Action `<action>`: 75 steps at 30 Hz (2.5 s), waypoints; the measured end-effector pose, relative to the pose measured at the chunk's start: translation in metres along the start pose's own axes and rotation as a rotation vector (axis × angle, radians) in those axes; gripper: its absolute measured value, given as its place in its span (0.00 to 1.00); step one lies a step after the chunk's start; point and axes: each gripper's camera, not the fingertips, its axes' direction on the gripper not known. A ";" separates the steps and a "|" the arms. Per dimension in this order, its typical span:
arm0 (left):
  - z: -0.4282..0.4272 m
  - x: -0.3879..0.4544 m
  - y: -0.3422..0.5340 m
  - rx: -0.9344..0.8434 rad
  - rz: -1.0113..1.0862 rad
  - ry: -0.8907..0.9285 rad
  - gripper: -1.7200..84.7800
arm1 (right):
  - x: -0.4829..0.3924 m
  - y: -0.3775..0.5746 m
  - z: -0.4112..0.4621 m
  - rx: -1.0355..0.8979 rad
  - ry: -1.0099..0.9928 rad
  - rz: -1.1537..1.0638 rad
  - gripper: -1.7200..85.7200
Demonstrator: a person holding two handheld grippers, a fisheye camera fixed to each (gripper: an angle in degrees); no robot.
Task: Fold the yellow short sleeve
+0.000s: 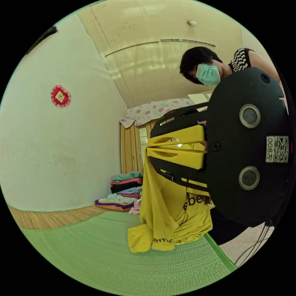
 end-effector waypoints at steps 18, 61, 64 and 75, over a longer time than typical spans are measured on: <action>-0.128 0.381 0.134 0.010 1.087 -0.033 0.02 | -0.170 -0.025 -0.119 0.361 0.047 -0.548 0.02; -0.325 0.009 -0.232 0.070 -0.023 -1.205 0.08 | 0.347 -0.121 0.802 -0.694 0.274 0.218 0.08; -0.345 0.000 -0.221 0.106 -0.101 -1.278 0.11 | 0.334 -0.071 0.857 -0.793 0.277 0.204 0.09; -0.325 -0.047 -0.274 0.101 -0.210 -1.400 0.09 | 0.290 -0.052 1.011 -0.863 0.442 0.157 0.09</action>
